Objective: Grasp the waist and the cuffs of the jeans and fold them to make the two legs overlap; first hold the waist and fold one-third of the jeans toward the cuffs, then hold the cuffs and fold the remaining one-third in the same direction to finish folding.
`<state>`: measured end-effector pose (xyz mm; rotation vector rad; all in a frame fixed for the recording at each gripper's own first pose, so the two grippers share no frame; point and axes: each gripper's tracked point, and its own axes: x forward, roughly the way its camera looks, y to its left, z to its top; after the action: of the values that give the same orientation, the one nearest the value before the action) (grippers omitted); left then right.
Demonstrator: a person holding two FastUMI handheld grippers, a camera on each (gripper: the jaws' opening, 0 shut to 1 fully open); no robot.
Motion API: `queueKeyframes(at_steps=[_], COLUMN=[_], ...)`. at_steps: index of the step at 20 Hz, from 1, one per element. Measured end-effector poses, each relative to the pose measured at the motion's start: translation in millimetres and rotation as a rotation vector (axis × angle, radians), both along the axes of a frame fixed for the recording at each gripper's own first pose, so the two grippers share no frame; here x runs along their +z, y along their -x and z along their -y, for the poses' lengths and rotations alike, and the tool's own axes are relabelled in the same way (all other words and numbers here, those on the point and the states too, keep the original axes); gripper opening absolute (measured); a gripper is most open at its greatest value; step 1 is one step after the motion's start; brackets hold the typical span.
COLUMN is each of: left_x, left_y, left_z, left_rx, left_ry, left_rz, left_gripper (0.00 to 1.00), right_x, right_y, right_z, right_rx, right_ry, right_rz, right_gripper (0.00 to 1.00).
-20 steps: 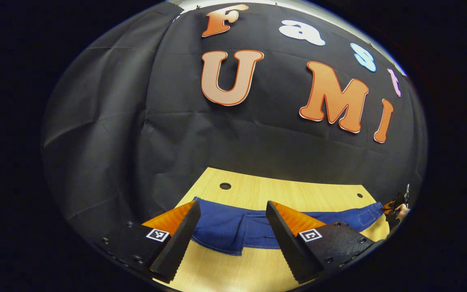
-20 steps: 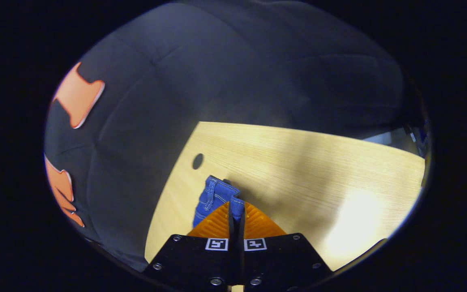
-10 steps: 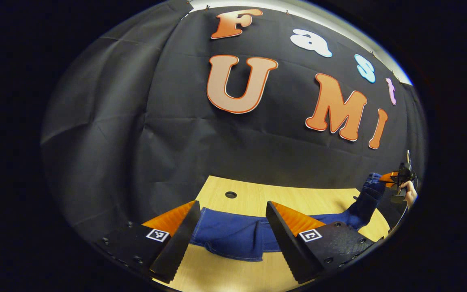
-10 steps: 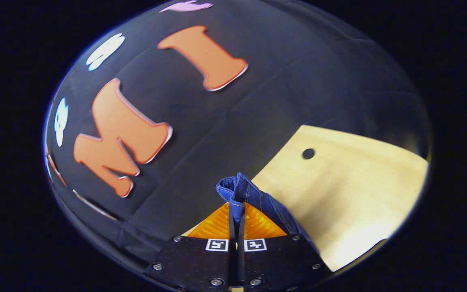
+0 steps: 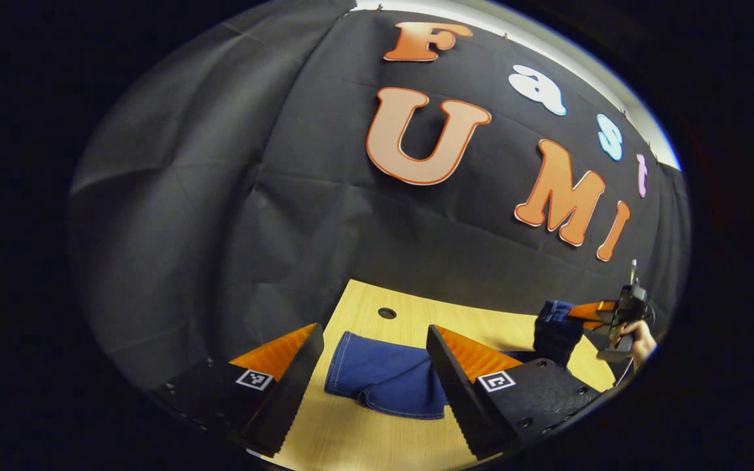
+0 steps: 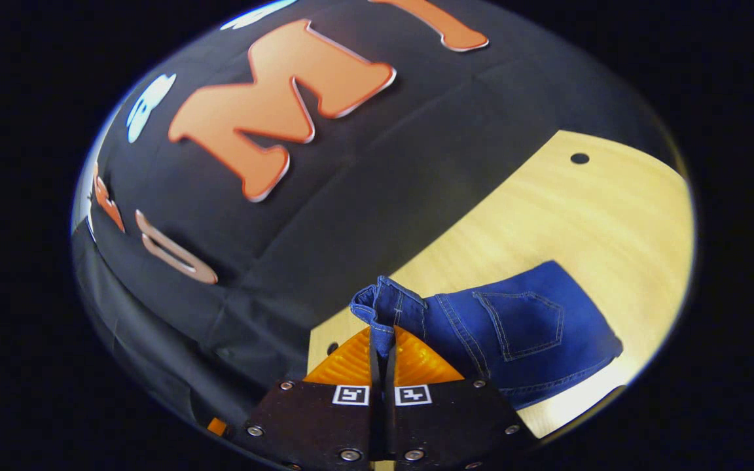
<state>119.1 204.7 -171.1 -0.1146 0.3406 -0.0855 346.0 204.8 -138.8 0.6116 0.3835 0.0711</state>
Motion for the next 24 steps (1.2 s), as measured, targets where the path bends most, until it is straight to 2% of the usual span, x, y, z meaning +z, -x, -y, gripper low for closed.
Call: queueKeyframes(at_steps=[6,7,8,11,13,14,15,18,22,24], left_x=[-37,-41,-48,-76,-101,-120,-131,-161,-187,-209], left_y=[0,1,3,3,1,3,5,4,-2,-13], left_z=[-11,-14,-18,-24,-25,-25,-24,-20,-3,7], left_rx=[-0.018,-0.015,-0.006,0.035,0.070,0.106,0.133,0.218,0.231,0.266], left_ry=[0.056,0.066,0.083,0.140,0.196,0.254,0.303,0.432,0.410,0.411], left_rz=[-0.080,-0.087,-0.104,-0.159,-0.207,-0.248,-0.280,-0.333,-0.363,-0.384], left_gripper=[0.97,0.97,0.98,0.97,0.97,0.98,1.00,0.98,0.98,0.98], right_x=[-67,-74,-81,-86,-78,-73,-66,-54,-53,-54], right_y=[-4,-2,0,4,8,11,16,22,29,29], right_z=[-36,-48,-59,-50,-47,-46,-45,-34,-14,1], right_rx=[0.050,0.083,0.126,0.120,0.138,0.150,0.161,0.168,0.162,0.150], right_ry=[0.117,0.108,0.097,0.153,0.173,0.173,0.164,0.127,0.095,0.076], right_rz=[-0.143,-0.146,-0.162,-0.180,-0.169,-0.165,-0.159,-0.165,-0.200,-0.230], right_gripper=[0.02,0.09,0.31,0.98,0.98,0.98,0.98,0.98,0.98,0.98])
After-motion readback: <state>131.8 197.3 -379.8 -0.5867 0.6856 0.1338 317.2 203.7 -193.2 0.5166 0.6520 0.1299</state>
